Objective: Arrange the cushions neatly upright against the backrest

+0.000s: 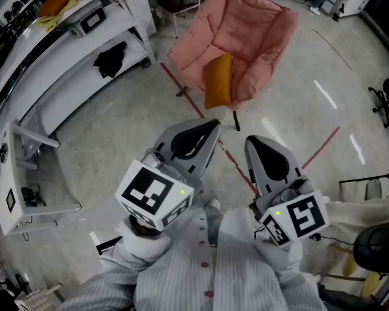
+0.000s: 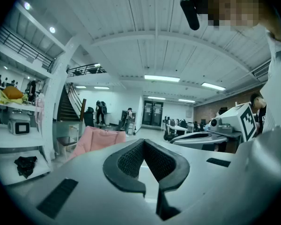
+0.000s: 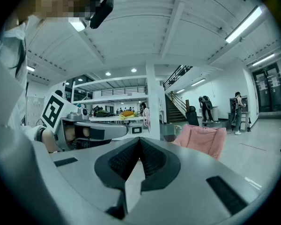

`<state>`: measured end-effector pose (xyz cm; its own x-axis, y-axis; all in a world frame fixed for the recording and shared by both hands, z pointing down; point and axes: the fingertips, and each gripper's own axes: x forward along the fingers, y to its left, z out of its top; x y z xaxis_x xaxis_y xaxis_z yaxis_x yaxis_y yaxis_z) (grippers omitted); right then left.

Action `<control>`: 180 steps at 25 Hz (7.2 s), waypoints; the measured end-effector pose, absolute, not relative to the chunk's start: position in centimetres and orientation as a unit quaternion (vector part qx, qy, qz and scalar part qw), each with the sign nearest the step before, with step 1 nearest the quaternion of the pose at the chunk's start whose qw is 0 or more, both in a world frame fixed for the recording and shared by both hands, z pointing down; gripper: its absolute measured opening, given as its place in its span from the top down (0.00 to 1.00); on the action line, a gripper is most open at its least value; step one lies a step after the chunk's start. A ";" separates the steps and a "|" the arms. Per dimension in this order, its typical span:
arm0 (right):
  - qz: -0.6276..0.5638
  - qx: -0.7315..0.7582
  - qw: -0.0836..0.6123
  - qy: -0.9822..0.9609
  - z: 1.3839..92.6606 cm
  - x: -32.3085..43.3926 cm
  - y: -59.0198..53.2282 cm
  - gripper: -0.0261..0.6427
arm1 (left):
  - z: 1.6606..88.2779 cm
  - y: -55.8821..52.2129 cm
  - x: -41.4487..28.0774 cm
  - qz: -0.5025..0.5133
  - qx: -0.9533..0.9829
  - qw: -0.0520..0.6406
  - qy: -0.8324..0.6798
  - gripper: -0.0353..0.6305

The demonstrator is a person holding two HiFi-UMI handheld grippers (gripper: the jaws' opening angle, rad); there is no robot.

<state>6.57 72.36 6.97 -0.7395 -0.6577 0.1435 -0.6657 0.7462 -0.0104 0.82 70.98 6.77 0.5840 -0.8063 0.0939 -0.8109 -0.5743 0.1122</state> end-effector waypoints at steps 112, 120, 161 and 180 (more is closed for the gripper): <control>0.227 0.611 0.116 -0.750 21.2 8.6 9.6 0.94 | 20.7 1.9 1.7 0.194 0.958 0.124 -0.171 0.93; 0.297 0.644 0.140 -0.691 29.2 9.3 11.5 0.94 | 28.8 1.6 2.1 0.264 0.947 0.144 -0.114 0.93; 0.566 0.543 0.257 -0.564 64.9 6.5 27.7 0.67 | 60.2 3.5 1.1 0.424 0.866 0.258 -0.064 0.58; 0.648 0.502 0.212 -0.532 68.1 5.4 29.1 0.83 | 63.4 3.9 1.3 0.442 0.850 0.279 -0.066 0.69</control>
<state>5.42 29.10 68.11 -0.4058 -0.2606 0.8760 -0.8090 -0.3435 -0.4769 1.31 3.90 63.45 0.6007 0.1341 0.7881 -0.3591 -0.8355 0.4159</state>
